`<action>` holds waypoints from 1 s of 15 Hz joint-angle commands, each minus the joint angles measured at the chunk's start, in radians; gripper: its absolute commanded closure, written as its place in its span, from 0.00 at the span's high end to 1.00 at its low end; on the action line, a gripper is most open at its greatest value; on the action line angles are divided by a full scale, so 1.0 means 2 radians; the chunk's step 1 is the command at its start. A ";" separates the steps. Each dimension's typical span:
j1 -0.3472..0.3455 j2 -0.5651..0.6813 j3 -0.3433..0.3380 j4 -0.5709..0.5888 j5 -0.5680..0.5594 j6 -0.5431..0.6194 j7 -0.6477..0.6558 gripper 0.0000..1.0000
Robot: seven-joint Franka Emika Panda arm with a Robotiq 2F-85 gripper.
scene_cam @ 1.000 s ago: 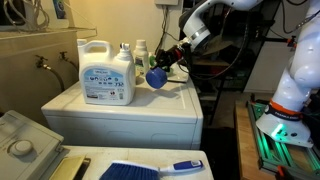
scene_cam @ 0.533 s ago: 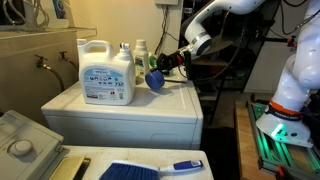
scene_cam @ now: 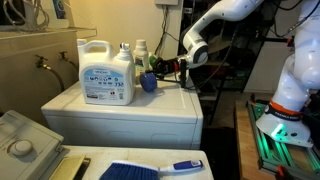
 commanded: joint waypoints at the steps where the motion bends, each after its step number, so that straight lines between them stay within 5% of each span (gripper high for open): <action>1: 0.015 0.029 -0.014 0.010 0.030 -0.027 -0.016 0.17; 2: 0.018 0.032 -0.015 0.010 0.012 -0.024 0.007 0.32; 7: 0.031 0.008 -0.025 0.012 -0.025 0.047 0.055 0.69; 11: 0.036 -0.017 -0.026 0.019 -0.108 0.108 0.128 1.00; 15: 0.036 -0.032 -0.021 0.036 -0.237 0.110 0.239 1.00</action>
